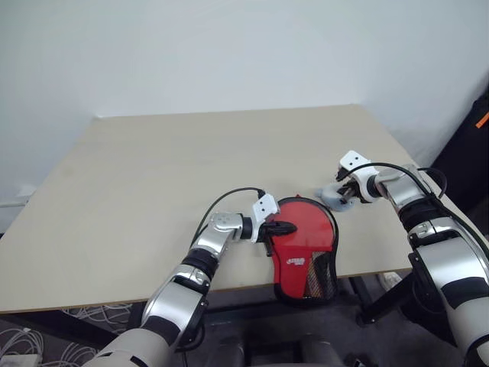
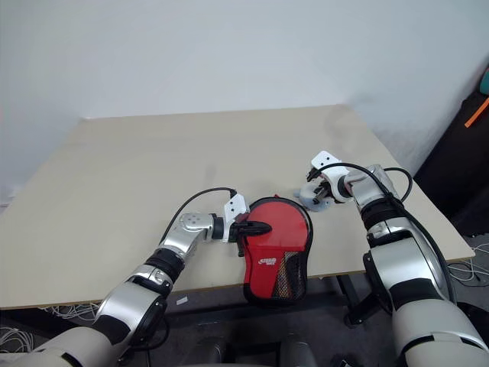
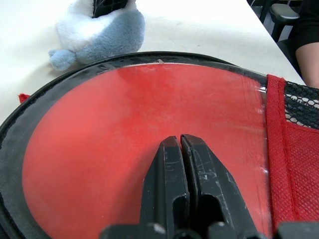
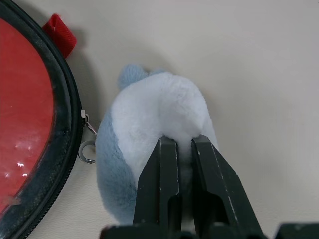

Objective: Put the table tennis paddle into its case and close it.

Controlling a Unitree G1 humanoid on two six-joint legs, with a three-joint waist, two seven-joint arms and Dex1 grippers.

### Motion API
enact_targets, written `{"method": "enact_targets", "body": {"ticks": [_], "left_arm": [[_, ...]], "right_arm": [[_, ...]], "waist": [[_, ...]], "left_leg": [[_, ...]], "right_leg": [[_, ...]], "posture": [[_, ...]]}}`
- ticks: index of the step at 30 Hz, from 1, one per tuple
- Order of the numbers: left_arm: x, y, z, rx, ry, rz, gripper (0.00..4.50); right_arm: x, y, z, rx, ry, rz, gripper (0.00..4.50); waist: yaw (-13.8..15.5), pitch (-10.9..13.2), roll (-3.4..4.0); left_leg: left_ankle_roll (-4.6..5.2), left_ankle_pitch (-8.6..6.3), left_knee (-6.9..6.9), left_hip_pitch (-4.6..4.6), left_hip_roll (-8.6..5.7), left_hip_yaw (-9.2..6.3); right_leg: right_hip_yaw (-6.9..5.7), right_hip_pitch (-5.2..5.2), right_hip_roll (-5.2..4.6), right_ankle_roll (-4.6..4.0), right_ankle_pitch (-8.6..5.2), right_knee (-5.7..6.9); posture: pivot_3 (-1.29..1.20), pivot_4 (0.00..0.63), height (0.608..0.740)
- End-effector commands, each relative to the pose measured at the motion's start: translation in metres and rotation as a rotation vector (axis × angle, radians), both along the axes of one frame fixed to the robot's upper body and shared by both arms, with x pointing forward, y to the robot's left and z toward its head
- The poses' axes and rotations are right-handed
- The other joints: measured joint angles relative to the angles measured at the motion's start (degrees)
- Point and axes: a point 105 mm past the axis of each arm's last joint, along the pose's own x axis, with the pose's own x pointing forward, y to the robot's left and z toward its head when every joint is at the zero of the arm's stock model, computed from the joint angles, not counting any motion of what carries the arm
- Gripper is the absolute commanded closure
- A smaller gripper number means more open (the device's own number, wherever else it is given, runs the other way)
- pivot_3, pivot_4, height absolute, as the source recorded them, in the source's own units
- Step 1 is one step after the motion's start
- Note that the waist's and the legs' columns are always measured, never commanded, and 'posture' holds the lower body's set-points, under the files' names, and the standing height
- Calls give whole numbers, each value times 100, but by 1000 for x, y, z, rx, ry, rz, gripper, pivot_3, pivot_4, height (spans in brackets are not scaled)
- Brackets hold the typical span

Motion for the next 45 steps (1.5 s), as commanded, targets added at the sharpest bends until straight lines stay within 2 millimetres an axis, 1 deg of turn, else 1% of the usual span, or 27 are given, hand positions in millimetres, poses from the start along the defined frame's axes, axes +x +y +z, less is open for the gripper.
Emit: {"method": "enact_targets", "body": {"ticks": [1,6,10,12,17,20,23,28,33,36,40,45], "left_arm": [[-16,-1,-26,72,82,-38,4500],[-18,0,-29,81,94,-44,4500],[-19,-1,-30,85,100,-53,4500],[-19,-1,-29,85,101,-55,4500],[-21,-2,-30,90,103,-66,4500],[-22,-3,-31,96,108,-78,4500],[-23,-5,-31,99,111,-84,4500],[-25,-11,-30,96,113,-105,4500],[-26,-14,-29,96,113,-123,4500],[-26,-15,-29,100,113,-129,4500],[-24,-13,-29,111,111,-132,4500],[-17,-13,-23,114,102,-119,4500]], "right_arm": [[3,-14,11,-21,-24,-31,4466],[2,-23,16,-24,-41,-50,4466],[-4,-39,20,-35,-41,-51,4466],[-10,-43,21,-36,-32,-32,4466],[-26,-62,23,-60,-17,-13,4466],[-35,-70,29,-66,-17,-9,4466],[-45,-74,36,-74,-24,10,4466],[-68,-72,45,-71,-24,92,4466],[-89,-69,46,-59,-12,165,4466],[-96,-68,46,-62,-7,184,4466],[-111,-63,46,-47,8,246,4466],[-120,-63,47,-42,16,258,4466]], "waist": [[0,-1,2],[1,-1,3],[10,-1,3],[7,-1,3],[16,-1,3],[65,-1,4],[152,0,5],[268,1,5],[307,2,2],[311,3,1],[345,4,-1],[344,5,-4]], "left_leg": [[0,0,0,0,0,0],[1,0,0,-1,-2,0],[3,-2,0,-5,-8,-1],[6,-4,2,-5,-12,0],[10,-6,6,-7,-16,0],[13,-8,11,-9,-19,1],[17,-12,20,-11,-19,4],[21,-22,48,-25,-19,1],[29,-32,68,-35,-20,4],[28,-33,69,-35,-20,5],[28,-35,70,-37,-20,5],[29,-36,75,-39,-20,3]], "right_leg": [[0,0,0,0,0,0],[1,-1,-2,1,-1,0],[0,-2,-6,5,-3,-1],[1,-1,-11,9,-5,-2],[1,0,-15,13,-8,-2],[4,0,-16,15,-9,-2],[6,-1,-16,15,-10,-2],[2,-4,-16,18,-12,-2],[3,-3,-16,20,-14,-5],[3,-4,-16,19,-16,-6],[3,-5,-16,18,-20,-7],[1,-3,-16,19,-21,-7]], "posture": [[0,0,740],[0,0,740],[0,0,740],[0,0,740],[0,0,740],[0,0,740],[0,0,740],[0,0,740],[0,0,740],[0,0,740],[0,0,740],[0,0,740]]}}
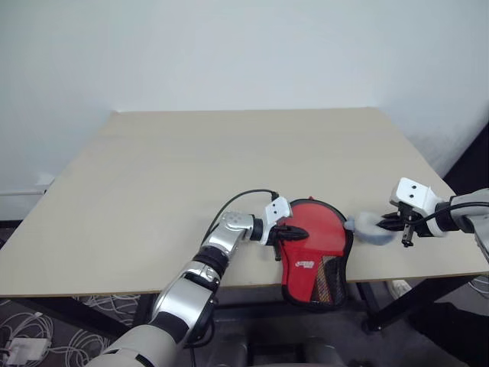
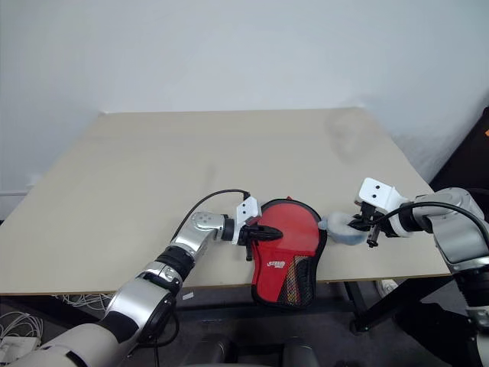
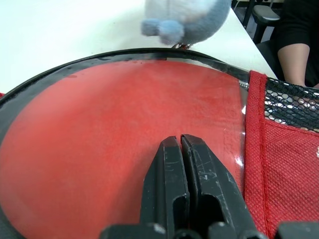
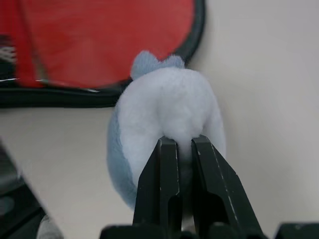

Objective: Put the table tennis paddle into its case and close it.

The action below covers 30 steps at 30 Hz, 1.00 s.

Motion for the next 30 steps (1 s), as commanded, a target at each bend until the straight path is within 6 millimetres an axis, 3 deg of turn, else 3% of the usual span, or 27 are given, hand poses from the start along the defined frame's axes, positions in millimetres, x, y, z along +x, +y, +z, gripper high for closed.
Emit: {"method": "enact_targets", "body": {"ticks": [1,30], "left_arm": [[-8,7,-22,100,61,-16,4500],[0,11,-20,125,47,-5,4500]], "right_arm": [[-1,-10,18,-16,-44,-19,4466],[-68,17,23,97,120,221,4466]], "waist": [[-2,0,-1],[4,20,-32]], "left_leg": [[0,0,3,0,0,0],[-3,-3,7,-6,1,-2]], "right_leg": [[0,0,0,-1,0,0],[-2,-1,-2,1,-3,-2]], "posture": [[0,0,740],[0,0,740]]}}
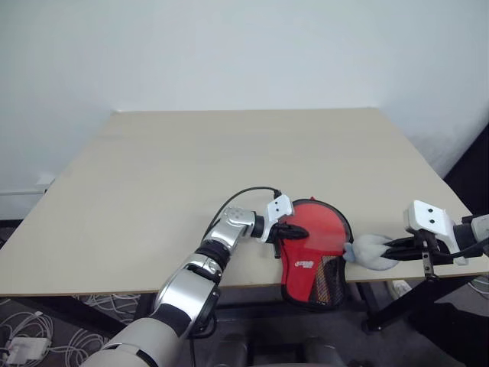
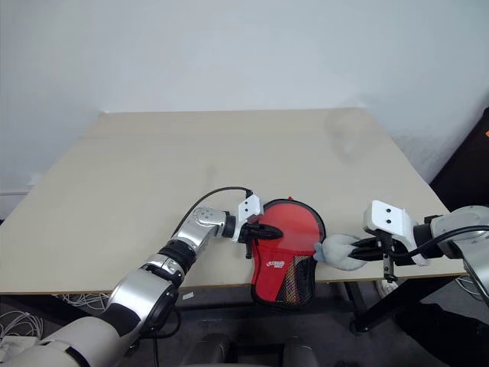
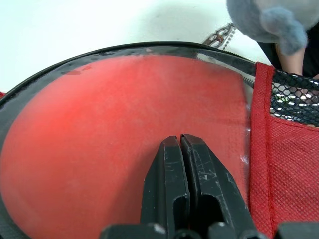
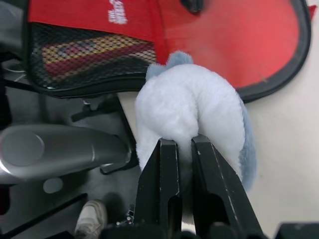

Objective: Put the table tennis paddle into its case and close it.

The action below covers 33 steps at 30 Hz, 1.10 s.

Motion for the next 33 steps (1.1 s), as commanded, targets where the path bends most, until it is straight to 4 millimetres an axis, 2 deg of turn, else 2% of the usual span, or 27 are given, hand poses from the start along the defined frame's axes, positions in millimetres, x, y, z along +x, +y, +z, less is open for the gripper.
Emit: {"method": "enact_targets", "body": {"ticks": [1,8,19,25,33], "left_arm": [[-4,11,-21,88,52,23,4500],[1,13,-17,89,42,37,4500],[12,31,-12,124,17,62,4500],[13,31,-12,126,14,62,4500],[9,29,-15,123,22,48,4500]], "right_arm": [[-7,2,14,-1,-6,36,4466],[-23,16,9,38,41,88,4466],[-40,38,11,114,84,157,4466],[-49,47,15,149,104,198,4466],[-67,52,11,150,158,267,4466]], "waist": [[1,1,-1],[-4,3,-5],[-9,6,-12],[-9,6,-18],[-8,6,-25]], "left_leg": [[0,0,0,0,0,0],[-1,-1,0,0,2,0],[-6,-4,-2,-1,10,2],[-6,-5,-1,0,11,2],[-6,-5,-1,-1,12,2]], "right_leg": [[-1,0,0,0,0,0],[-2,0,0,0,0,0],[-3,-5,4,1,0,0],[-3,-4,4,1,0,-1],[-3,-4,4,1,0,-1]], "posture": [[0,0,740],[0,0,740],[0,0,740],[0,0,740],[0,0,740]]}}
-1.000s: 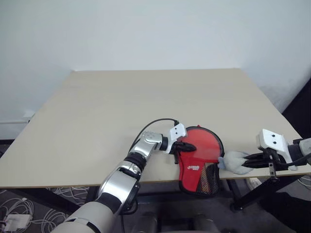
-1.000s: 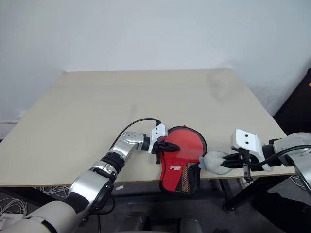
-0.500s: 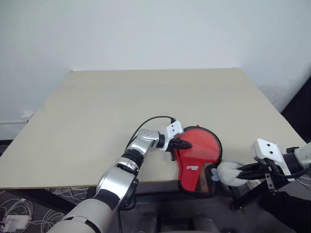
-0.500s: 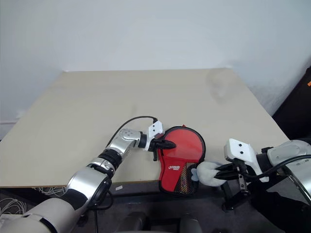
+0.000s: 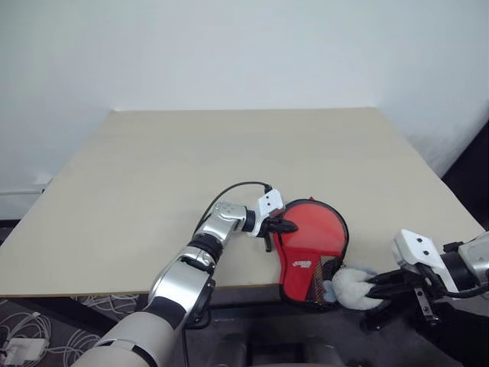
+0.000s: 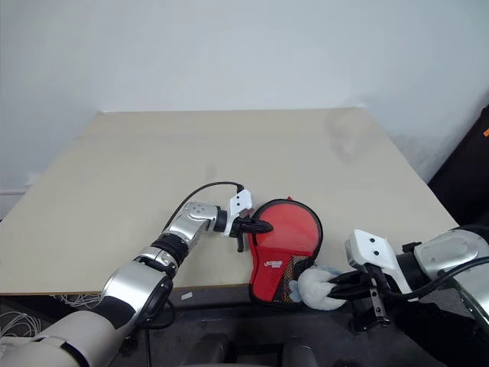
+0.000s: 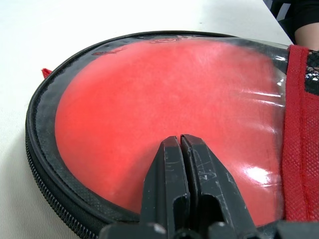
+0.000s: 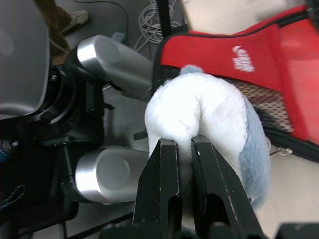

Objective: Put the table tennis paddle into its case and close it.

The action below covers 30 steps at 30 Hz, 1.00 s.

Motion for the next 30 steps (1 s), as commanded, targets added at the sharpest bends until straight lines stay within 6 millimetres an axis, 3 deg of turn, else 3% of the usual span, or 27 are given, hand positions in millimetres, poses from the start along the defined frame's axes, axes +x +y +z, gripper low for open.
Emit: {"method": "enact_targets", "body": {"ticks": [1,15,22,26,28,30], "left_arm": [[-6,8,-18,75,43,-2,4500],[-7,10,-18,80,44,-5,4500],[-5,9,-19,79,47,19,4500],[0,8,-15,59,51,57,4500],[4,9,-10,38,41,74,4500],[9,11,0,-3,24,90,4116]], "right_arm": [[-12,5,10,7,2,85,4466],[-44,1,4,-6,78,172,4466],[-55,14,7,43,67,214,4466],[-40,22,12,84,-3,170,4466],[-20,27,23,138,-66,103,3862],[16,27,33,164,-177,-6,3252]], "waist": [[4,1,-1],[4,0,-26],[3,0,-35],[1,0,-43],[-1,-4,-45],[-41,-3,-47]], "left_leg": [[0,0,0,0,0,-1],[1,-5,2,-1,4,-1],[0,-5,5,0,5,-1],[-1,-6,6,2,7,0],[-4,-8,6,3,10,-1],[-8,-10,6,9,15,4]], "right_leg": [[-1,0,0,0,0,0],[-5,4,0,1,0,-5],[-6,7,0,2,0,-5],[-7,8,0,1,1,-5],[-11,8,0,1,0,-5],[-11,8,0,0,1,-4]], "posture": [[0,0,740],[0,0,740],[0,0,740],[0,0,740],[0,0,740],[0,0,740]]}}
